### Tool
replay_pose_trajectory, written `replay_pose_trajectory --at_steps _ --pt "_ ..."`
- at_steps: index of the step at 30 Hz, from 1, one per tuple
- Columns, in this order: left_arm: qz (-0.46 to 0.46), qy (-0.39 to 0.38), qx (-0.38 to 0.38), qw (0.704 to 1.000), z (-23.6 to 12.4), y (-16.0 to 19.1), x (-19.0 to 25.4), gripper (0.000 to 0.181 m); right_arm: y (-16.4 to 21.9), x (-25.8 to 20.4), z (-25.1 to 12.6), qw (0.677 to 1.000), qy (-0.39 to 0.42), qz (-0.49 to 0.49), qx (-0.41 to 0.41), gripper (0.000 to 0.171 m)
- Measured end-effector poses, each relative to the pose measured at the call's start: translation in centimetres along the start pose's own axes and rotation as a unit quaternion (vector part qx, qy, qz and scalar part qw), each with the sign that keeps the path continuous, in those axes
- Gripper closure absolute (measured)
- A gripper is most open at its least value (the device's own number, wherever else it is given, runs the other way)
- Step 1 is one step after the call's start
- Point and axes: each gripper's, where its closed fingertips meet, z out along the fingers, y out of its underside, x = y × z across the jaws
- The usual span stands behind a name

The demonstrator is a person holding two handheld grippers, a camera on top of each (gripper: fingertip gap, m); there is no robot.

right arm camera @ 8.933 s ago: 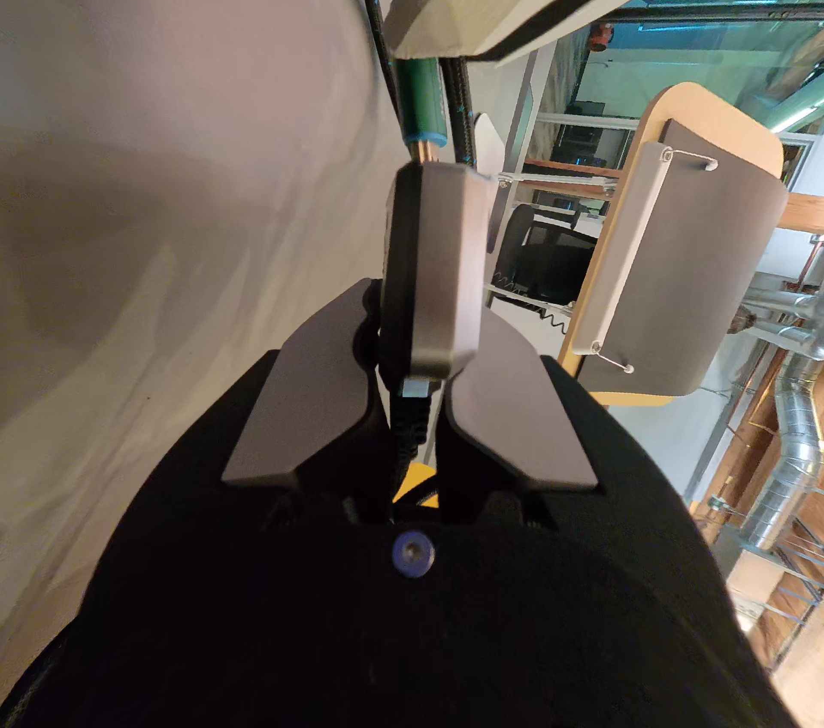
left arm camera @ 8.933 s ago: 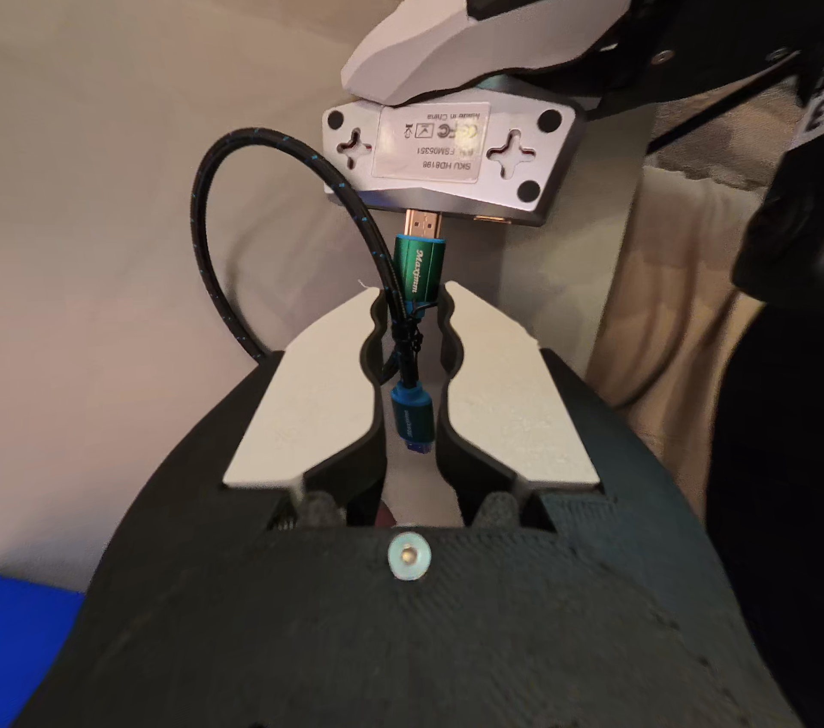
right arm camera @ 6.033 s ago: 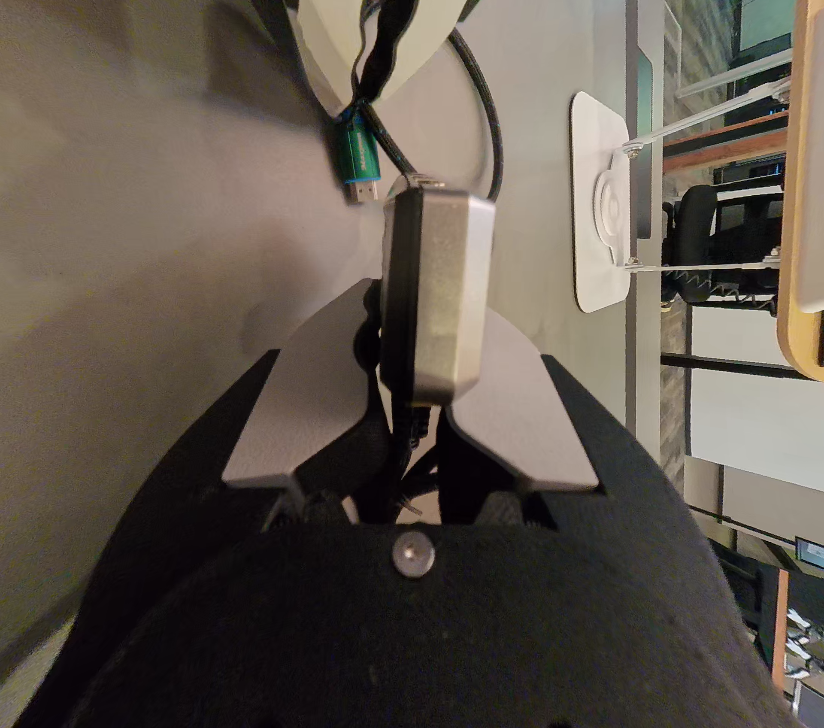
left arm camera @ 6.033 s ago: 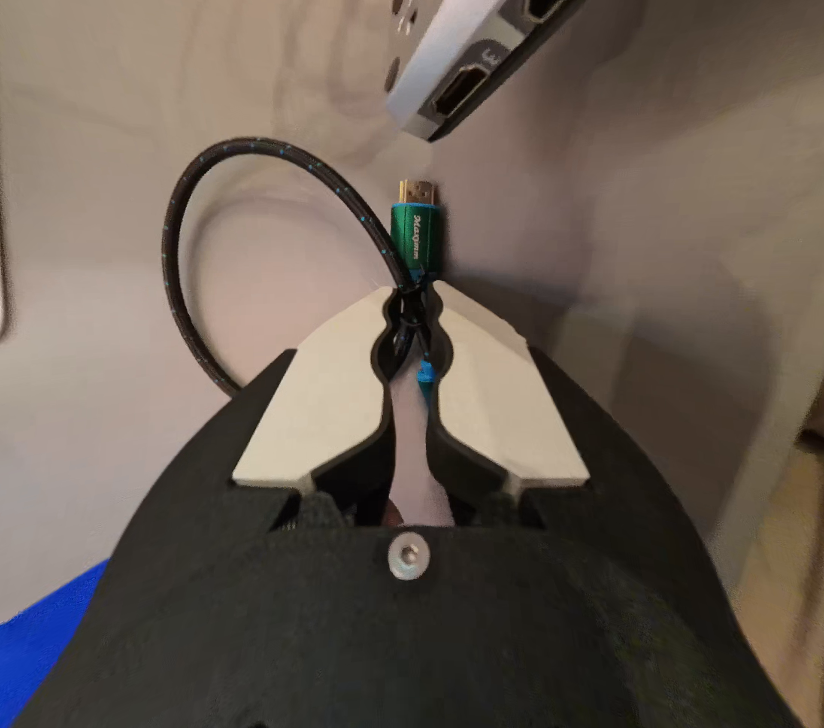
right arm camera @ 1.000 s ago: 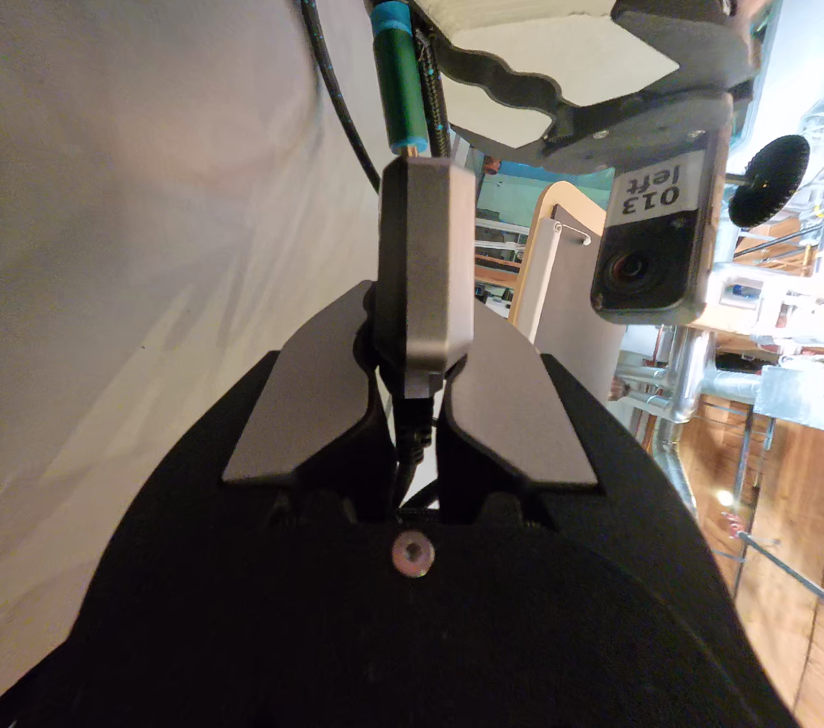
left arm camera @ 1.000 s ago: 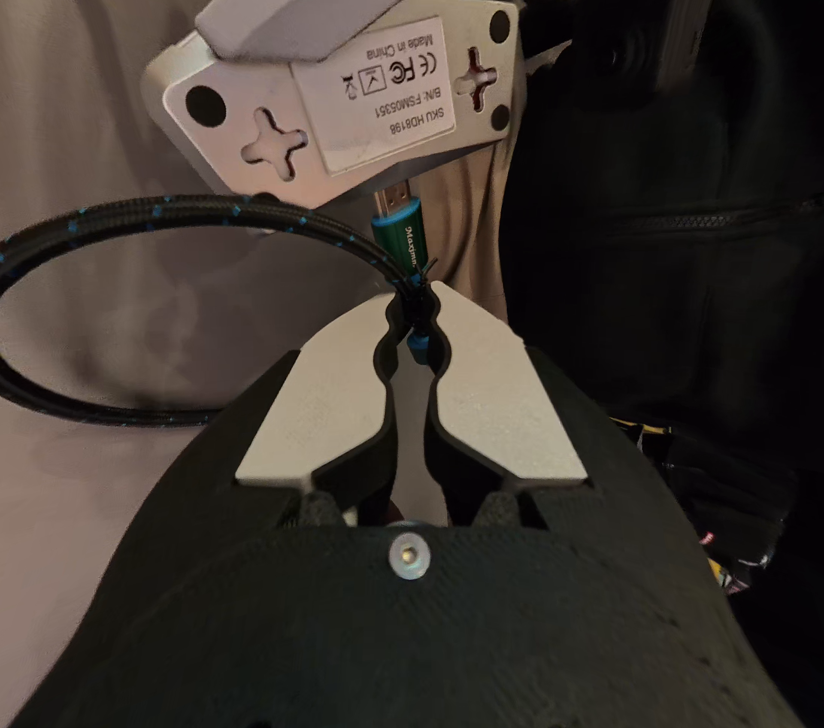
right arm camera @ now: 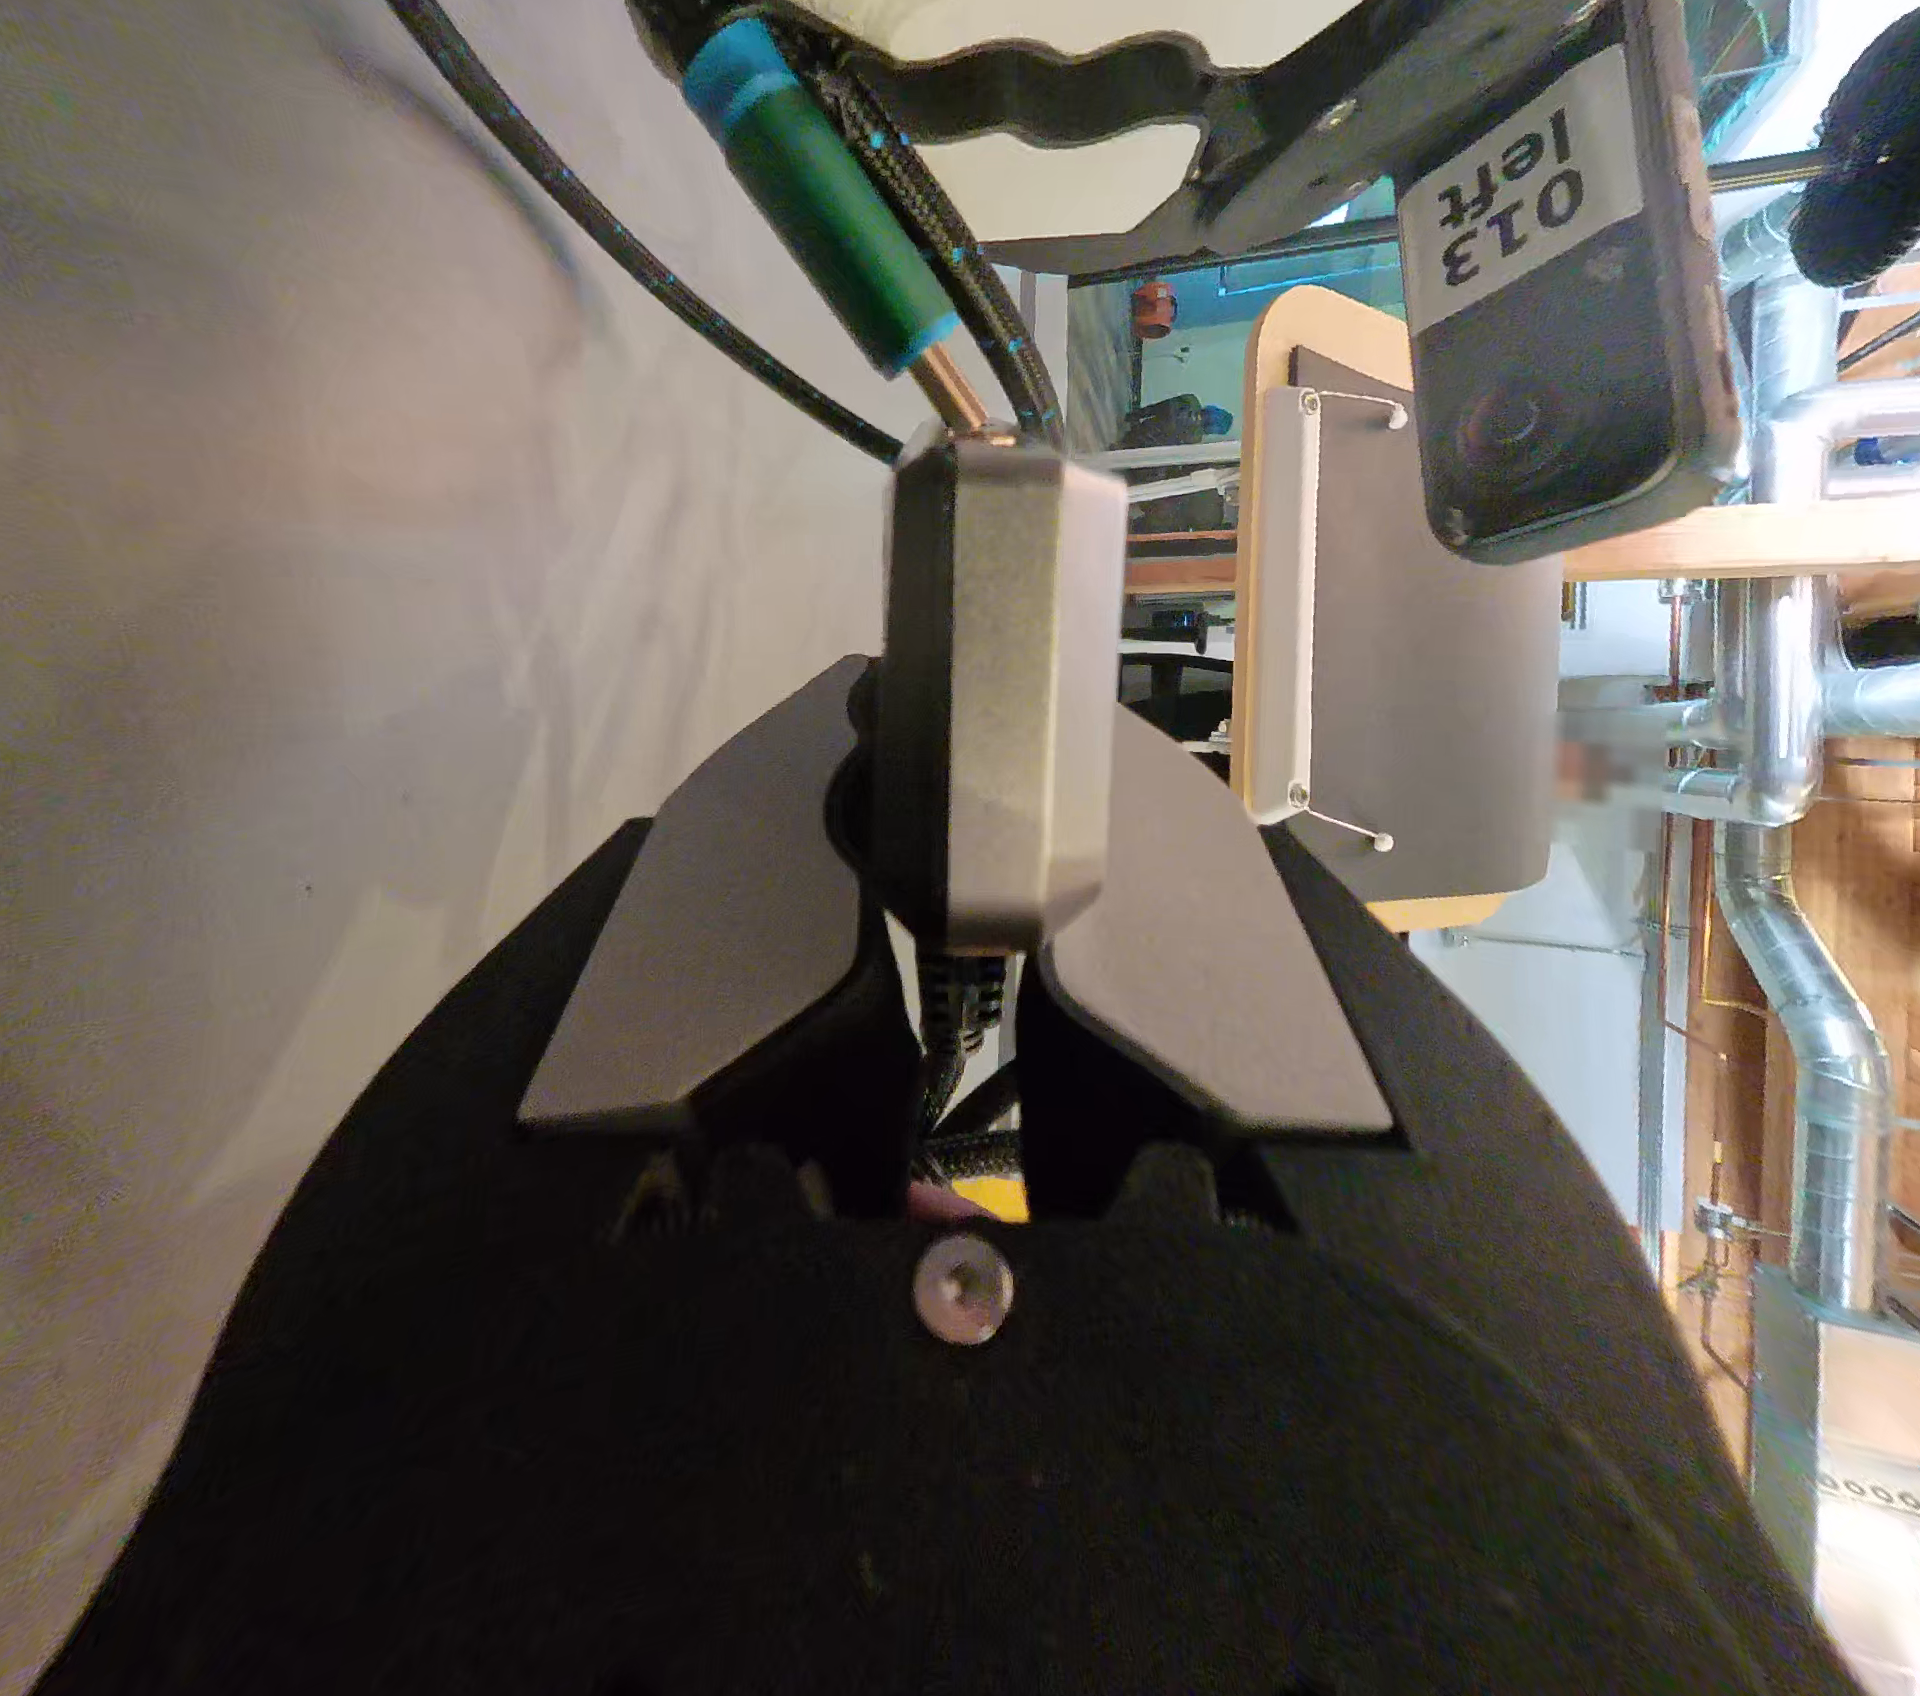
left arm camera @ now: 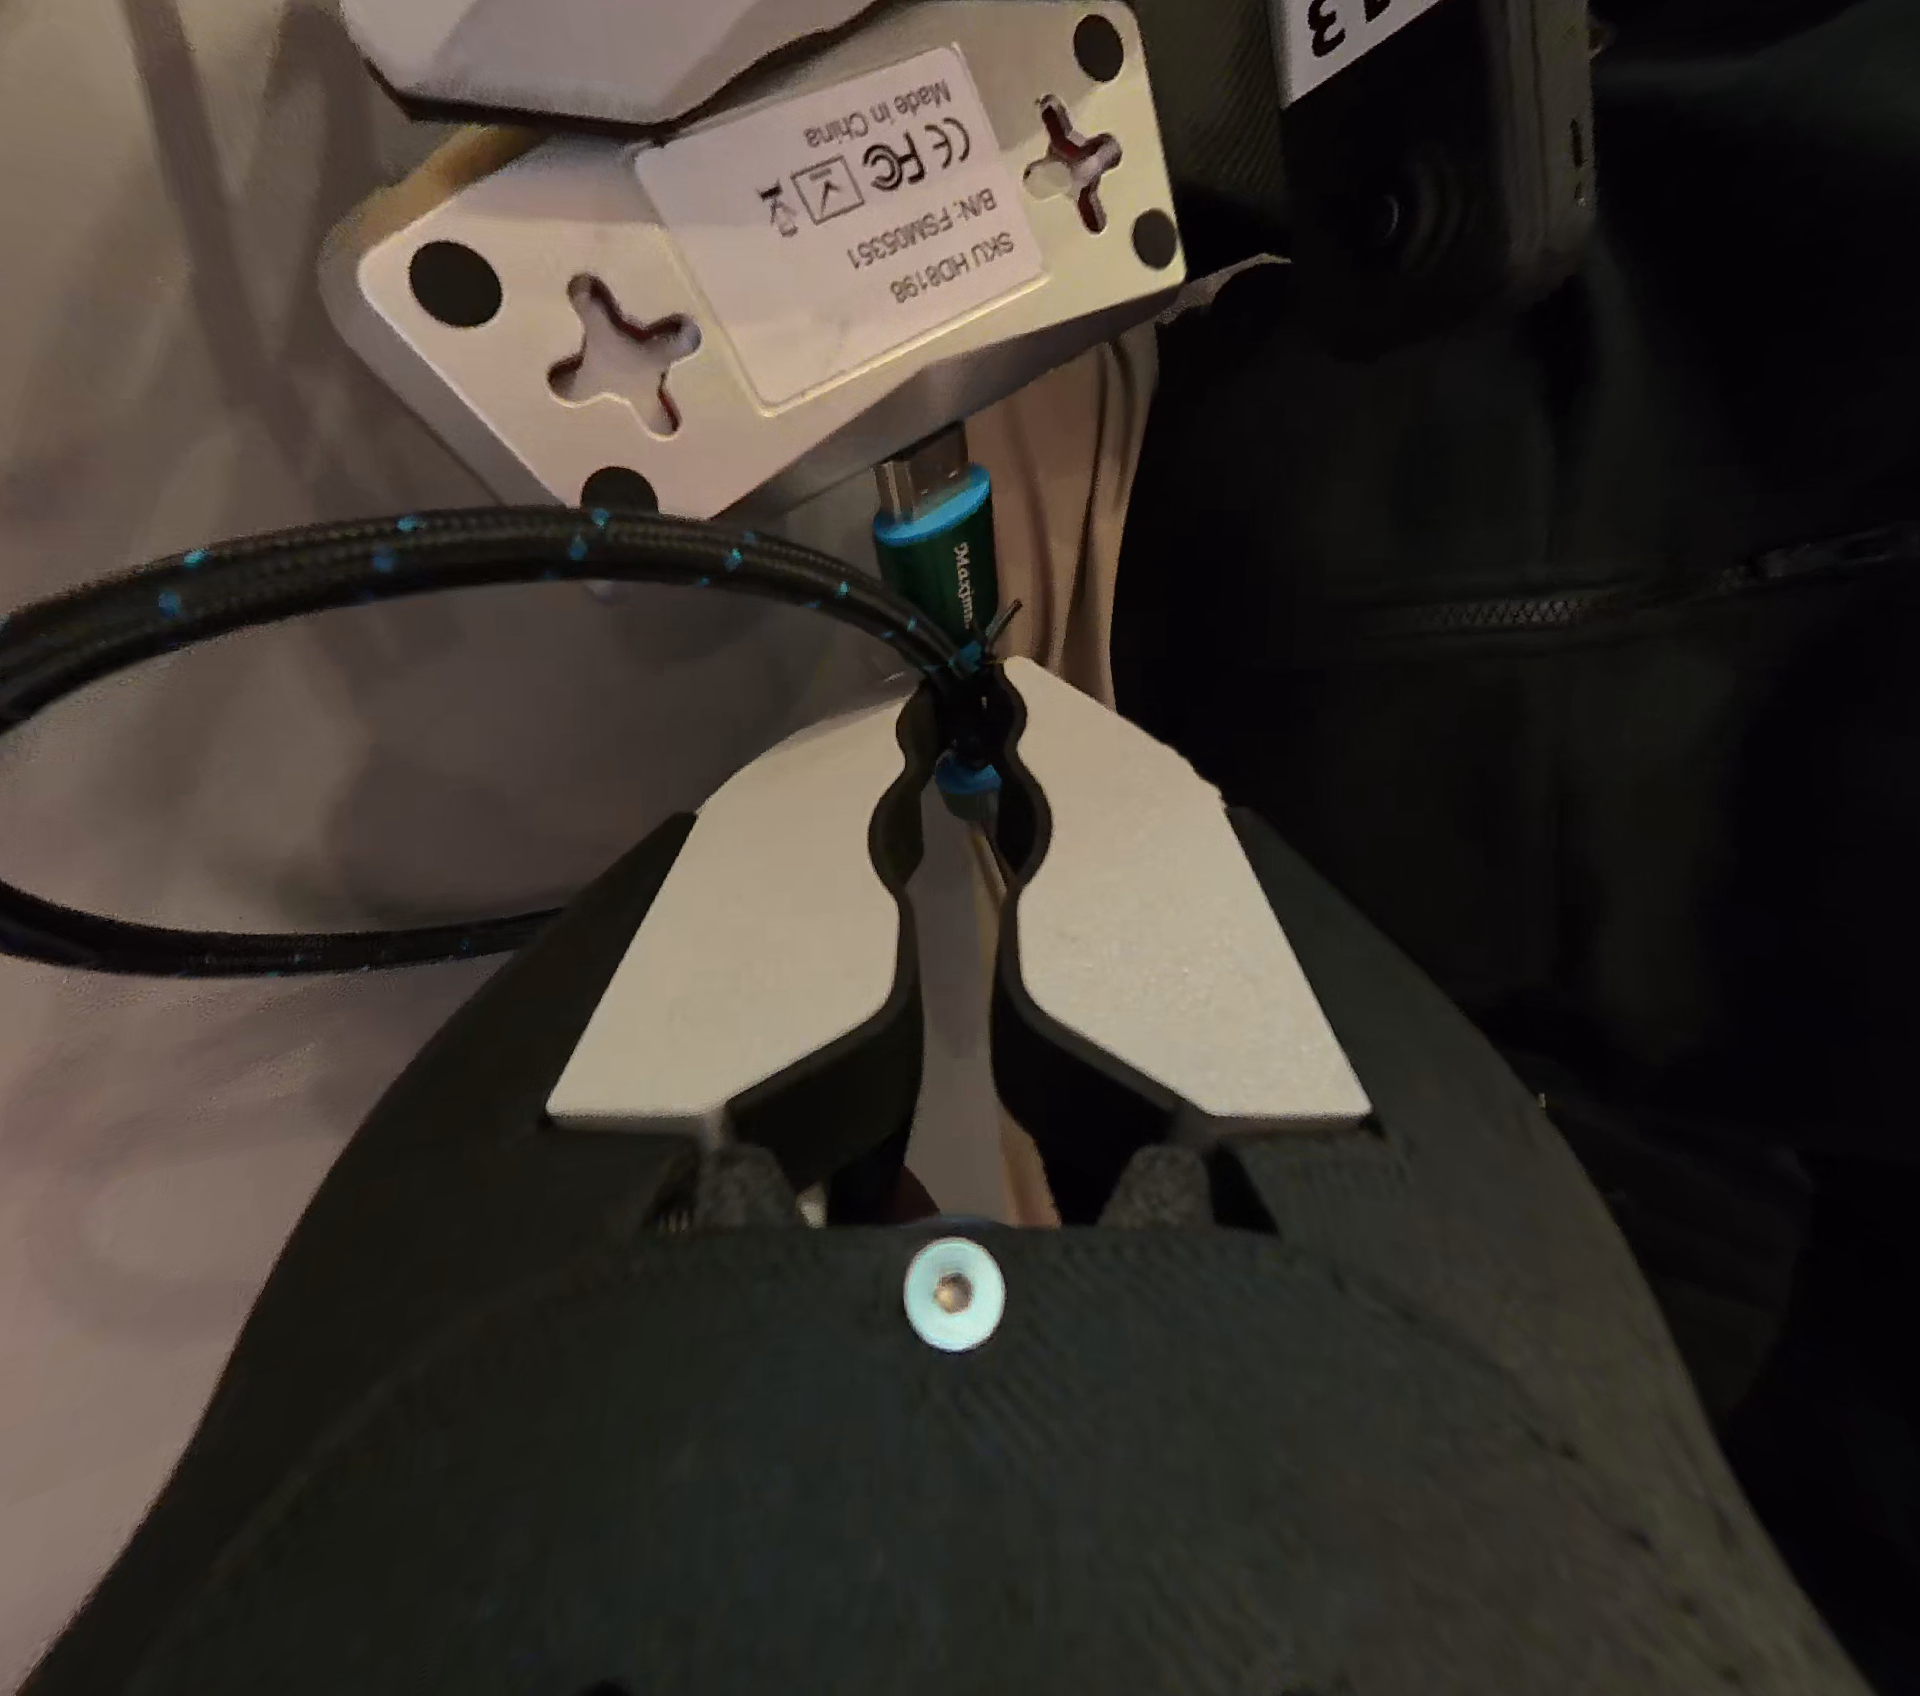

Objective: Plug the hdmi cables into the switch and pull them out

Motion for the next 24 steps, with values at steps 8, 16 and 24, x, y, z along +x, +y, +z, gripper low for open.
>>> replay_pose_trajectory --at_steps 8,16,24 --pt "-0.005 -0.01 0.0 1.0 0.2 0.3 -0.5 0.173 0.2 -0.3 0.1 0.999 0.001 -0.045 -0.014 0.149" --pt "-0.02 -0.015 -0.027 0.999 0.8 1.2 -1.3 0.174 -0.1 -0.7 0.0 0.987 -0.004 -0.16 -0.024 0.15" --pt "-0.021 0.006 -0.069 0.997 1.7 2.1 -1.4 0.174 -0.8 -1.5 0.2 0.98 -0.008 -0.198 -0.013 0.147"
